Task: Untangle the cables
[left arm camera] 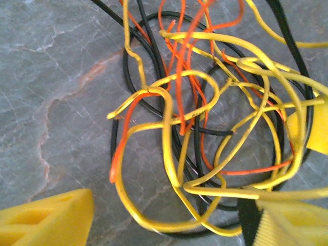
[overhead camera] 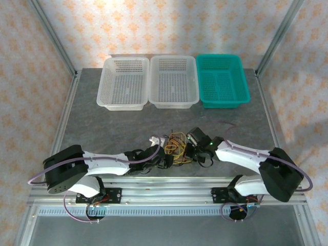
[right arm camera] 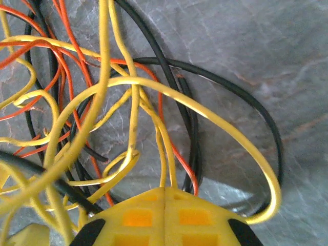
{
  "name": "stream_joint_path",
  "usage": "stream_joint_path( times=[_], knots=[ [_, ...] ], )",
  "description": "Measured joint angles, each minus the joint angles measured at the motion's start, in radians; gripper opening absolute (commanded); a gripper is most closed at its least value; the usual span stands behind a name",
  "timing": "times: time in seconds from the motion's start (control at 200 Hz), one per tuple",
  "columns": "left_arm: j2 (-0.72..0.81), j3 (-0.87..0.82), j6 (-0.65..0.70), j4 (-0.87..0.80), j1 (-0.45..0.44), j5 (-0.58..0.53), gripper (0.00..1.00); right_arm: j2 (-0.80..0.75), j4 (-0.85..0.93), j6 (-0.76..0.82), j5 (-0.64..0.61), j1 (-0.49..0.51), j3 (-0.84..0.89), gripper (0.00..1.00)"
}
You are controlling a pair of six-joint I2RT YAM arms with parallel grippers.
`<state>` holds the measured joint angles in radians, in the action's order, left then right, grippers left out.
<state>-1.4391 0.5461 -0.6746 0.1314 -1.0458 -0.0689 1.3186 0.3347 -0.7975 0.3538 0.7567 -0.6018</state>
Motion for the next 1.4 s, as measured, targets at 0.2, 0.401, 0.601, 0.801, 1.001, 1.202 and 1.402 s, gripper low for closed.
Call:
stream_joint_path(
  times=[0.2,0.401,0.601,0.801,1.001,1.202,1.402],
  knots=[
    [-0.036,0.021,-0.017,0.022,0.066,-0.026,0.58,0.118,-0.073,-0.006,0.003,0.0,-0.063,0.02],
    [-0.048,0.044,-0.013,0.056,0.138,-0.047,0.57,0.202,-0.114,-0.006,-0.045,0.0,-0.163,0.03],
    [-0.056,0.059,-0.009,0.06,0.182,-0.074,0.74,0.267,-0.119,0.021,-0.107,0.0,-0.248,0.03],
    [0.074,-0.005,-0.029,0.071,0.182,-0.101,0.92,0.23,-0.087,0.108,-0.173,0.0,-0.246,0.18],
    [0.243,-0.029,-0.005,0.076,0.188,-0.118,0.93,0.036,-0.076,0.231,-0.232,0.0,-0.232,0.25],
    [0.315,-0.037,-0.028,0.129,0.293,-0.071,0.92,-0.048,-0.097,0.319,-0.352,0.0,-0.232,0.42],
    [0.315,-0.076,-0.089,0.196,0.337,0.0,0.91,0.025,-0.077,0.463,-0.359,-0.01,-0.32,0.36]
  ],
)
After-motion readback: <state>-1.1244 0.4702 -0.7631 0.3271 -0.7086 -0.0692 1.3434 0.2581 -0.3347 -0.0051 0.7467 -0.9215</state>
